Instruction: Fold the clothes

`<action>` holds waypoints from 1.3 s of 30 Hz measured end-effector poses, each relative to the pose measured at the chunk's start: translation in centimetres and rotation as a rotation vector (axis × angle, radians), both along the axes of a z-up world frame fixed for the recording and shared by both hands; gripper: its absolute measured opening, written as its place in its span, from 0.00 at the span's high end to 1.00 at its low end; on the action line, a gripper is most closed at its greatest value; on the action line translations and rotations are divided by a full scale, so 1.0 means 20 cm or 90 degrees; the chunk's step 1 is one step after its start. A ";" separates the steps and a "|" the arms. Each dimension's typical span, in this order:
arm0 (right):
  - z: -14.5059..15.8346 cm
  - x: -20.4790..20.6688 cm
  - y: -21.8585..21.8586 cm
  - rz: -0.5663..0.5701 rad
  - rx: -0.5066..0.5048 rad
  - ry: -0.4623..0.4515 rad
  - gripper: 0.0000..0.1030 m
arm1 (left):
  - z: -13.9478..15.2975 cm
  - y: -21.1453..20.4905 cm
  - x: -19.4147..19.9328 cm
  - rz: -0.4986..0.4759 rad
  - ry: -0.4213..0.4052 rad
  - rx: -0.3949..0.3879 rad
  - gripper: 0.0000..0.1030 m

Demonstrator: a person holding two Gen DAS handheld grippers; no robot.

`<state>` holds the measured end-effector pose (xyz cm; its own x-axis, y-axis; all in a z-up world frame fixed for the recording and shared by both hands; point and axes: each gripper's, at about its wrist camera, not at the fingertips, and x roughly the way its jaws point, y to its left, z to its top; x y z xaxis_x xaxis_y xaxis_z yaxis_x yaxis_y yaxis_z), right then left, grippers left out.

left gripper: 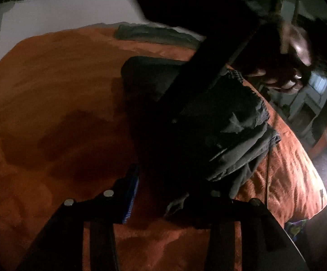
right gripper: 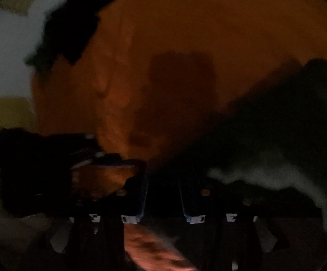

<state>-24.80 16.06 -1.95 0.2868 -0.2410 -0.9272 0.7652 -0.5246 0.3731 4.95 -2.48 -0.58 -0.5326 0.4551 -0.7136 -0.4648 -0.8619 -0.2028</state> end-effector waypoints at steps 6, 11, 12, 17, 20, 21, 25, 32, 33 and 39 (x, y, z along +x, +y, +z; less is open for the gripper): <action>0.01 -0.35 0.08 -0.069 0.032 0.184 1.00 | -0.06 0.08 0.04 0.022 0.016 -0.048 0.82; 0.09 -0.52 0.05 -0.137 0.035 0.265 1.00 | -0.07 0.00 0.02 0.030 -0.022 0.007 0.82; 0.10 -0.48 0.01 -0.115 0.025 0.245 0.99 | -0.07 0.00 0.02 0.028 -0.022 0.006 0.82; -0.09 -0.22 -0.20 0.083 0.128 0.152 1.00 | -0.09 0.02 0.01 0.040 -0.028 0.010 0.82; -0.11 -0.37 -0.16 0.051 0.175 0.211 1.00 | -0.10 0.06 -0.04 0.049 -0.038 0.015 0.82; -0.08 -0.46 -0.13 0.014 0.168 0.221 1.00 | -0.10 0.06 -0.04 0.051 -0.040 0.015 0.82; 0.03 -0.71 -0.02 -0.095 0.135 0.262 0.99 | -0.10 0.06 -0.03 0.043 -0.042 0.007 0.82; 0.12 -0.35 0.08 -0.044 0.011 0.078 0.99 | -0.11 -0.03 0.02 0.035 -0.059 0.015 0.82; 0.08 -0.29 0.08 -0.014 0.024 0.057 0.99 | -0.11 -0.02 0.02 0.036 -0.058 0.011 0.82; 0.07 -0.38 0.35 -0.124 0.007 0.061 1.00 | -0.12 0.00 0.03 0.032 -0.047 -0.008 0.82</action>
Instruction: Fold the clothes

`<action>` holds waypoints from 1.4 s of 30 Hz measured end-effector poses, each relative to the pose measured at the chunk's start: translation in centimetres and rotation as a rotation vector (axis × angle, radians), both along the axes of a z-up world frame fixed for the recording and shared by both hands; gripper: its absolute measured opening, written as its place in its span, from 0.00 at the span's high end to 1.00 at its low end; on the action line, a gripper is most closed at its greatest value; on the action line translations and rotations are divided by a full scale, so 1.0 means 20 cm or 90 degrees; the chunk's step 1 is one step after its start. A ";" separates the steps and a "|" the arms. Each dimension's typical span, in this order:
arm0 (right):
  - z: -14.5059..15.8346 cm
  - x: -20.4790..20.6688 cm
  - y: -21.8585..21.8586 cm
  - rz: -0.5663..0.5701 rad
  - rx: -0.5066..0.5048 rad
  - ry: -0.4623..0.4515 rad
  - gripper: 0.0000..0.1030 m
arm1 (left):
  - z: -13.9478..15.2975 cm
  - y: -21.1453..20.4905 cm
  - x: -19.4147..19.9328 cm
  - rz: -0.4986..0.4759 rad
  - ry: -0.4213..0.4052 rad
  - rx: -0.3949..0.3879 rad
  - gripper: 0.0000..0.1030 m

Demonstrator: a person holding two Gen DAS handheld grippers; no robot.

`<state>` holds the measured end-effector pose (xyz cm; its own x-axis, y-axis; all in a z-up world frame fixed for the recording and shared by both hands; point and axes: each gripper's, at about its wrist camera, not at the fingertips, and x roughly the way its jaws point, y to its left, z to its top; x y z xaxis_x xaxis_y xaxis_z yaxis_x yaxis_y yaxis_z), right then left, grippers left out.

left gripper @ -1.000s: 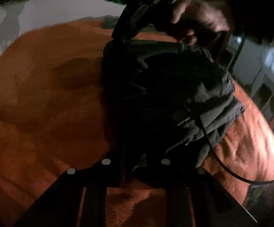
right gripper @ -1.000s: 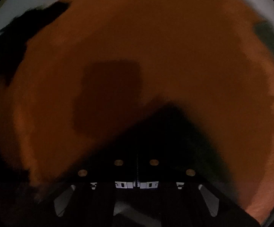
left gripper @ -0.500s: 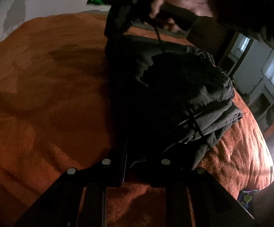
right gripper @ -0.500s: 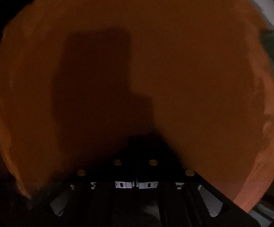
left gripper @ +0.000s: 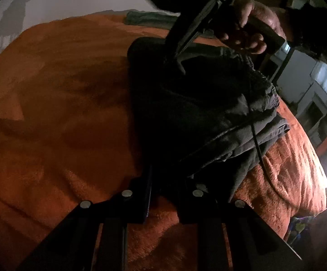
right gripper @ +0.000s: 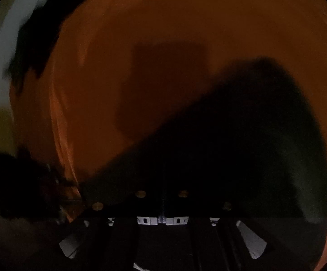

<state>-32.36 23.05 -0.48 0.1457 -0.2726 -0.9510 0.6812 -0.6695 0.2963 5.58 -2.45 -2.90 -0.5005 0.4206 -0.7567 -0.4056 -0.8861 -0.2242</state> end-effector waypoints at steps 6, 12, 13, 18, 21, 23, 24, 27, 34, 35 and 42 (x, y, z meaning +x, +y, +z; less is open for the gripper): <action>0.27 0.05 0.24 -0.108 0.090 0.270 0.98 | 0.08 -0.05 -0.02 -0.015 -0.012 0.019 0.81; 0.27 0.54 0.48 -0.171 0.013 0.214 0.98 | 0.38 -0.15 -0.21 0.003 0.026 0.094 0.78; 0.23 0.56 0.56 -0.199 0.028 0.196 0.98 | 0.40 -0.14 -0.26 0.006 0.021 0.103 0.77; 0.08 0.70 1.05 -0.394 0.005 0.091 1.00 | 0.33 -0.01 -0.42 -0.004 -0.025 0.119 0.77; 0.14 0.80 1.18 -0.442 -0.041 0.078 1.00 | 0.25 0.10 -0.46 -0.022 -0.048 0.103 0.77; 0.24 0.85 1.14 -0.416 -0.038 0.118 1.00 | 0.24 0.17 -0.47 -0.043 -0.052 0.096 0.77; 0.27 0.87 1.13 -0.404 -0.039 0.140 1.00 | 0.24 0.19 -0.46 -0.053 -0.047 0.093 0.77; 0.31 0.94 1.09 -0.377 -0.019 0.197 0.84 | 0.18 0.28 -0.43 -0.080 -0.042 0.047 0.69; 0.27 0.92 1.21 -0.491 -0.086 0.114 0.78 | 0.14 0.27 -0.36 -0.099 -0.036 -0.003 0.68; 0.30 0.91 1.23 -0.496 -0.100 0.115 0.77 | 0.18 0.24 -0.36 -0.096 -0.030 0.003 0.67; 0.36 1.07 1.27 -0.475 -0.042 0.177 0.76 | 0.19 0.05 -0.35 -0.081 -0.053 -0.040 0.58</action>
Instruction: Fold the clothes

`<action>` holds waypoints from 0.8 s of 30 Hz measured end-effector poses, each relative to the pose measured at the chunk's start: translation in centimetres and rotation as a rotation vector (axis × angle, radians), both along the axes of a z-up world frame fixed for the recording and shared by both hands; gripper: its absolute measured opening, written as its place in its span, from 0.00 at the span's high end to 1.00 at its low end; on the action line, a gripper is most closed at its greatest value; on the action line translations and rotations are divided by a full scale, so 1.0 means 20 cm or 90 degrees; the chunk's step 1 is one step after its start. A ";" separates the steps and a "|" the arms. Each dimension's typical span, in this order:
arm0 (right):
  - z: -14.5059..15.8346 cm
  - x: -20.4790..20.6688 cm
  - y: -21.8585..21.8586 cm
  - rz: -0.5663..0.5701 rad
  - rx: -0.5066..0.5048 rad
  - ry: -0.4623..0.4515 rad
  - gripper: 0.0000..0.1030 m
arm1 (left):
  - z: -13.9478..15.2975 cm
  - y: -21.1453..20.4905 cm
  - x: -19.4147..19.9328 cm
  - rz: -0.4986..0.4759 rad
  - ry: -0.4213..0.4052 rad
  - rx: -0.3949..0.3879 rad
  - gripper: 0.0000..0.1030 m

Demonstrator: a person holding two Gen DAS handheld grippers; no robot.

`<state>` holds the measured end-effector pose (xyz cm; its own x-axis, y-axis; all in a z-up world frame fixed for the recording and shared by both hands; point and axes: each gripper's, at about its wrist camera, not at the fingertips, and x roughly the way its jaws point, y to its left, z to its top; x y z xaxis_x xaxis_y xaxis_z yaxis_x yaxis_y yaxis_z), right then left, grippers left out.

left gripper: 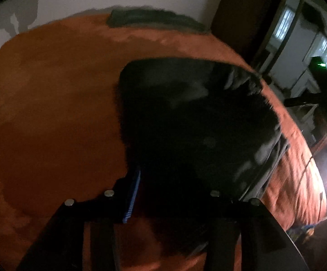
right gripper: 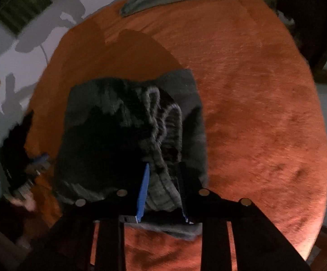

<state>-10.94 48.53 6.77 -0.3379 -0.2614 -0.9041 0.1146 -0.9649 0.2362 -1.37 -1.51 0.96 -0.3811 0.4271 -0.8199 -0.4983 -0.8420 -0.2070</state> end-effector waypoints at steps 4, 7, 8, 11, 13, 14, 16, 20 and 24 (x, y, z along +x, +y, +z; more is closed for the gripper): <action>0.00 0.28 -0.20 0.197 0.165 0.100 0.40 | 0.05 0.00 0.21 -0.125 0.009 -0.037 0.45; -0.09 0.57 -0.45 0.361 0.339 0.214 0.39 | 0.04 0.05 0.46 -0.251 0.136 -0.156 0.30; -0.12 0.63 -0.49 0.395 0.381 0.240 0.39 | 0.00 0.05 0.52 -0.282 0.182 -0.199 0.30; -0.26 0.78 -0.52 0.471 0.499 0.300 0.38 | -0.13 0.05 0.70 -0.373 0.296 -0.314 0.29; -0.32 0.85 -0.50 0.507 0.564 0.319 0.36 | -0.20 0.04 0.76 -0.409 0.340 -0.355 0.28; -0.34 0.88 -0.47 0.520 0.583 0.333 0.35 | -0.22 0.04 0.77 -0.418 0.355 -0.360 0.27; -0.35 0.93 -0.40 0.540 0.592 0.368 0.32 | -0.24 0.03 0.80 -0.432 0.381 -0.368 0.27; -0.32 1.04 -0.20 0.606 0.606 0.466 0.29 | -0.23 0.02 0.78 -0.428 0.411 -0.357 0.27; -0.35 1.04 -0.04 0.671 0.650 0.477 0.29 | -0.20 0.02 0.72 -0.409 0.397 -0.326 0.27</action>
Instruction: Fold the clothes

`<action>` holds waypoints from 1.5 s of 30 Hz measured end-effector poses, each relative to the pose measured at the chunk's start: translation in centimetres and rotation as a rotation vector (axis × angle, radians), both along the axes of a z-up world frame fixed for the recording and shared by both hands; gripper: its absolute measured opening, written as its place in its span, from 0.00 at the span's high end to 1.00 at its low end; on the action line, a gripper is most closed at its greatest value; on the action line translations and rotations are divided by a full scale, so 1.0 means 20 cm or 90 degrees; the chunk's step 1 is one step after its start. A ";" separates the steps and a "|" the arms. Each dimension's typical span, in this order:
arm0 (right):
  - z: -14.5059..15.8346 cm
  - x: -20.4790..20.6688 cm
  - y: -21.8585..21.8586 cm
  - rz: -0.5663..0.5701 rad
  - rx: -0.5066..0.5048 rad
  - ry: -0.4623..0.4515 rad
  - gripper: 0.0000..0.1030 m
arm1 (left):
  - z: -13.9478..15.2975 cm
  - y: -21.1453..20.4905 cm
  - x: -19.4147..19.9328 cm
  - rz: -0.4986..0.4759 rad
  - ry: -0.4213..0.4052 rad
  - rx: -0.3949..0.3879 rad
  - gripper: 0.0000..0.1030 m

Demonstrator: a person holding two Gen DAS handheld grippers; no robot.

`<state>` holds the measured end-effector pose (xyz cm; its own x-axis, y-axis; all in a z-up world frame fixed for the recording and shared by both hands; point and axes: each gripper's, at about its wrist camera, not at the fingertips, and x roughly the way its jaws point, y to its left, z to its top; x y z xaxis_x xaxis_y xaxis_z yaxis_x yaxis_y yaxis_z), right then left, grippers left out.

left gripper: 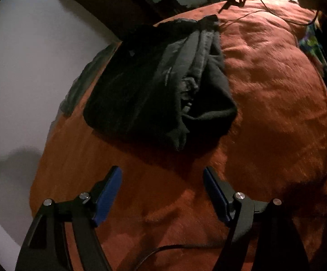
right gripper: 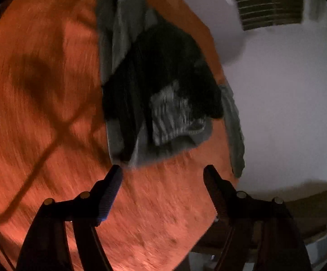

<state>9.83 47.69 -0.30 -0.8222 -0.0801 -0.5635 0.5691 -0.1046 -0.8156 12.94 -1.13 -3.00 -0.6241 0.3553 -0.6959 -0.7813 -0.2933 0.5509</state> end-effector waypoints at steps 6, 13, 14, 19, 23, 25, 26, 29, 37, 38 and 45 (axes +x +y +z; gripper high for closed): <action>-0.03 0.01 0.07 0.101 0.052 0.007 0.27 | 0.10 0.07 -0.12 0.073 -0.171 0.118 0.27; -0.07 -0.03 0.00 0.141 0.050 0.000 0.25 | 0.37 0.08 -0.43 0.318 -0.322 0.530 0.27; -0.09 -0.05 0.00 0.142 0.052 -0.001 0.25 | 0.41 0.05 -0.48 0.352 -0.304 0.580 0.27; -0.14 -0.09 -0.01 0.143 0.059 -0.007 0.25 | 0.79 -0.17 -0.57 0.450 -0.071 0.725 0.27; -0.12 -0.08 -0.04 0.136 0.055 -0.003 0.20 | 1.12 -0.41 -0.62 0.495 0.134 0.672 0.23; -0.11 -0.07 -0.05 0.134 0.052 0.003 0.18 | 1.21 -0.53 -0.66 0.519 0.168 0.648 0.22; -0.11 -0.07 -0.06 0.136 0.051 0.006 0.18 | 1.22 -0.57 -0.67 0.530 0.185 0.621 0.22; -0.12 -0.09 -0.05 0.148 0.051 0.012 0.18 | 1.19 -0.61 -0.70 0.541 0.240 0.490 0.22; -0.11 -0.10 -0.08 0.156 0.055 0.017 0.18 | 0.65 -0.37 -0.54 0.373 0.128 0.193 0.22; -0.11 -0.10 -0.08 0.155 0.054 0.016 0.18 | 0.59 -0.33 -0.50 0.350 0.090 0.188 0.22; -0.15 -0.14 -0.11 0.157 0.061 0.011 0.18 | 0.21 -0.01 -0.18 0.107 -0.009 0.052 0.22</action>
<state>6.96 45.58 -3.26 -0.7937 -0.2265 -0.5645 0.5539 0.1142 -0.8247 9.40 -1.27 1.12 -0.6695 0.3032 -0.6781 -0.7254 -0.4636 0.5088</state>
